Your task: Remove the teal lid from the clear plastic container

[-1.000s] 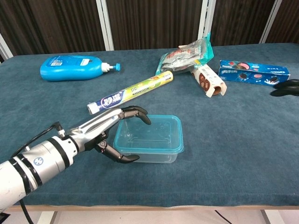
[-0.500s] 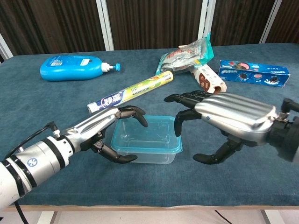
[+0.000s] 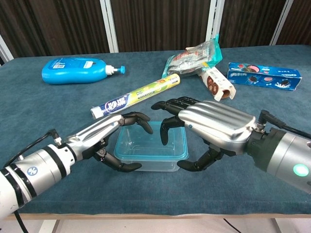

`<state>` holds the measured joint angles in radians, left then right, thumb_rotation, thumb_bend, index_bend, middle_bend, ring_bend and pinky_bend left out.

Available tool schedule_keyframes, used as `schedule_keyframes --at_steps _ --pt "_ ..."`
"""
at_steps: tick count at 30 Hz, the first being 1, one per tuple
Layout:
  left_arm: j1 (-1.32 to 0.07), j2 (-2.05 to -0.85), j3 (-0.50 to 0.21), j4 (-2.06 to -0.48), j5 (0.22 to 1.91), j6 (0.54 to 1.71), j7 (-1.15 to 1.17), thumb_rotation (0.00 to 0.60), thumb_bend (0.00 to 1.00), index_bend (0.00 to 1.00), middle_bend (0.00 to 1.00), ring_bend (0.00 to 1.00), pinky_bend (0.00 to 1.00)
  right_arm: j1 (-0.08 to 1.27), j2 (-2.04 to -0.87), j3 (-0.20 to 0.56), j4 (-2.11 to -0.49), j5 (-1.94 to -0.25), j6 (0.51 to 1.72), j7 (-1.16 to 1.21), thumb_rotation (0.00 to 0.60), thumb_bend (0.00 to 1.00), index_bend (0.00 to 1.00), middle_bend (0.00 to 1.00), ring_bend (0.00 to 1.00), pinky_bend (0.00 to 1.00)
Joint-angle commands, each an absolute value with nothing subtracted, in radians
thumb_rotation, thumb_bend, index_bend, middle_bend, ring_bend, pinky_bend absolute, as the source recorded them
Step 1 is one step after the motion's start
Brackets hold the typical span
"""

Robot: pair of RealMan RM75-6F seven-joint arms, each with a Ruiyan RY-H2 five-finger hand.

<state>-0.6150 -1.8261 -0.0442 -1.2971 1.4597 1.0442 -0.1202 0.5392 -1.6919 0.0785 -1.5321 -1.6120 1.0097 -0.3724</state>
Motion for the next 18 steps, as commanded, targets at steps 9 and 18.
schedule_keyframes --at_steps 9,18 --pt "-0.614 -1.819 -0.046 -1.297 1.459 1.040 -0.120 0.600 0.27 0.56 0.51 0.52 0.59 0.548 -1.699 0.074 -1.532 -1.591 1.029 -0.369 0.600 0.25 0.46 0.04 0.00 0.00" --pt "-0.614 -1.815 -0.048 -1.298 1.458 1.035 -0.121 0.600 0.27 0.56 0.51 0.53 0.59 0.556 -1.695 0.067 -1.546 -1.571 1.036 -0.385 0.600 0.25 0.46 0.04 0.00 0.00"
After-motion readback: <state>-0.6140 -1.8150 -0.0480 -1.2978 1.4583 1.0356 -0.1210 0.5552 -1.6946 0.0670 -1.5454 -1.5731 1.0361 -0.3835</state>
